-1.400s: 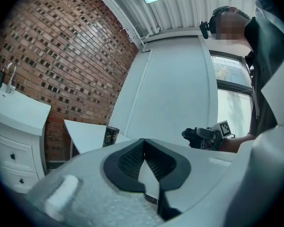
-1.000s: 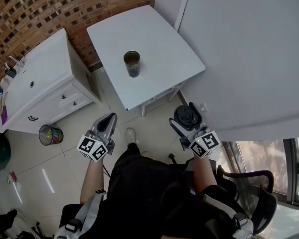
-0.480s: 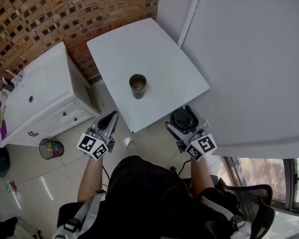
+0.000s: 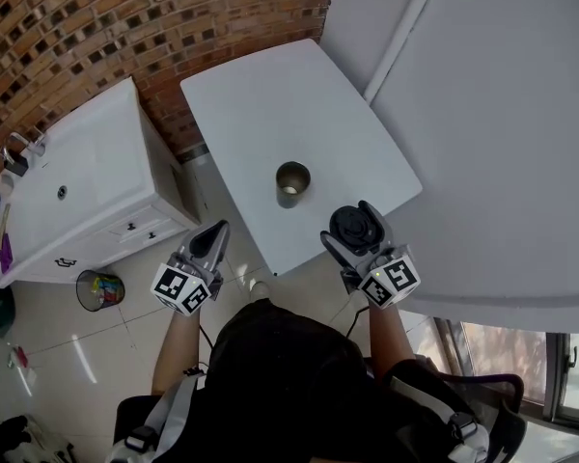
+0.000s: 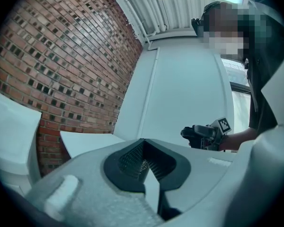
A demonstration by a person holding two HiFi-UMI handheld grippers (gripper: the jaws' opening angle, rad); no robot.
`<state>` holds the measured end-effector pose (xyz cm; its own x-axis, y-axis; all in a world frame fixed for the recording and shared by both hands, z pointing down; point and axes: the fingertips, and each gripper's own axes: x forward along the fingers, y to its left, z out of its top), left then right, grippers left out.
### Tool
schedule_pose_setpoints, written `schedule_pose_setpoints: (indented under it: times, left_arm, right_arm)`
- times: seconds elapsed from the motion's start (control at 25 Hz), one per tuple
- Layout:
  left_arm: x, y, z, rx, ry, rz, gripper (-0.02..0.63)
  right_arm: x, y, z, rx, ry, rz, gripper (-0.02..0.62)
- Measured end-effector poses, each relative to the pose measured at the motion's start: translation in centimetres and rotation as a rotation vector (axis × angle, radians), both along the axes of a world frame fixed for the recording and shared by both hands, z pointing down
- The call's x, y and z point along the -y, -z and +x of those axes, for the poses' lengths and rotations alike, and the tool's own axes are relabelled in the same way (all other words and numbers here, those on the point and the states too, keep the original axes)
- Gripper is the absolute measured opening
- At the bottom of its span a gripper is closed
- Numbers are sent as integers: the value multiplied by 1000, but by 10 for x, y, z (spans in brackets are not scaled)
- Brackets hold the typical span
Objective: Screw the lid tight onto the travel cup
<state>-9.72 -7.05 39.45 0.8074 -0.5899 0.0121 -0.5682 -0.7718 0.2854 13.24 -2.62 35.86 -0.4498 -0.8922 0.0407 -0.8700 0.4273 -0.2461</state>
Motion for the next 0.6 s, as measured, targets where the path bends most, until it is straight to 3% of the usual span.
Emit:
schedule_pose_setpoints:
  times: [0.32,0.6]
  left_arm:
    - [33,5,-48,-45,63,-11,2]
    - [26,-2,-54,-23,82,-35,2]
  right_arm:
    - [55,16,-58,-40,92,46,486]
    - [63,9,-67,-63,154,26,486]
